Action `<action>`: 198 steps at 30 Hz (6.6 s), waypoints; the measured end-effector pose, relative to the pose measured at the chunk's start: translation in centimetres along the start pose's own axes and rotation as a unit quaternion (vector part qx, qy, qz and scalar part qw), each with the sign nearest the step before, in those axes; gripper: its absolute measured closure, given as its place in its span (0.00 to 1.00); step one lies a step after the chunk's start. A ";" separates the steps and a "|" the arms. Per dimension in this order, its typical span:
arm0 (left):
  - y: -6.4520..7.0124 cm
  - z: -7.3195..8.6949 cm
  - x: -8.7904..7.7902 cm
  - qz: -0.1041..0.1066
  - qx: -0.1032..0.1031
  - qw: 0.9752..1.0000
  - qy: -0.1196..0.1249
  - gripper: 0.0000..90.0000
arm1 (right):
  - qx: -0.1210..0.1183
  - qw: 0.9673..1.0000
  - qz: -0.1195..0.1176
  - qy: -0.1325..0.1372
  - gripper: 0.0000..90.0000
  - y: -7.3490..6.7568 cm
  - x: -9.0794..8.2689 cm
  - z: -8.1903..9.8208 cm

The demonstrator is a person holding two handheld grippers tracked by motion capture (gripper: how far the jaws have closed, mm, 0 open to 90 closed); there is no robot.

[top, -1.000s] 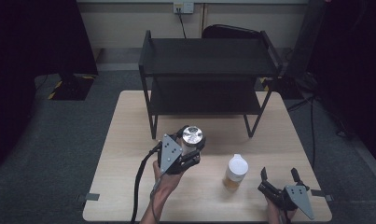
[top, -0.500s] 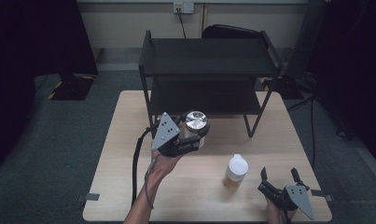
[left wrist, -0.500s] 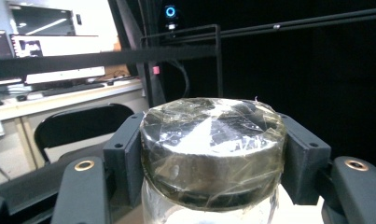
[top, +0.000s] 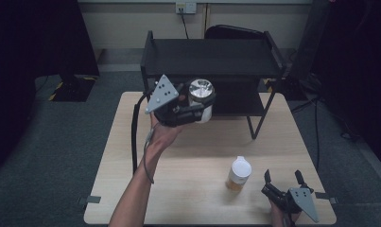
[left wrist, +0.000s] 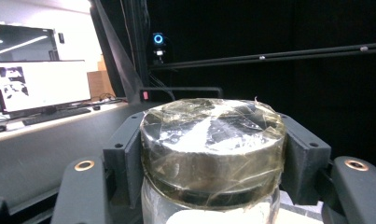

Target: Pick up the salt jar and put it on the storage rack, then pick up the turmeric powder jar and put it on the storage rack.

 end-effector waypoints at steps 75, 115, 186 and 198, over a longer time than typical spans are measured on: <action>-3.1 -3.1 5.0 -0.171 -0.001 0.985 0.004 0.00 | 0.006 1.000 -0.017 0.004 0.00 0.6 -0.1 0.1; 10.6 11.3 -7.0 -0.148 0.061 0.986 -0.034 0.00 | 0.005 1.000 -0.023 0.003 0.00 0.5 -0.3 0.0; 12.5 24.0 -13.9 -0.303 0.005 0.952 -0.053 0.00 | 0.017 0.999 -0.039 0.005 0.00 0.9 -0.3 0.0; 12.6 24.0 -13.9 -0.304 0.005 0.951 -0.053 0.00 | 0.046 0.988 -0.127 0.074 0.01 -2.6 -2.0 -3.0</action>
Point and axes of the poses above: each handheld gripper's, and its own axes: x roughly forward along the jaws, z roughly out of its underside, y roughly to its right, the point moved 5 cm from there along x, roughly forward along the jaws, and after that the axes turned 6 degrees about y, right-handed, at the moved point
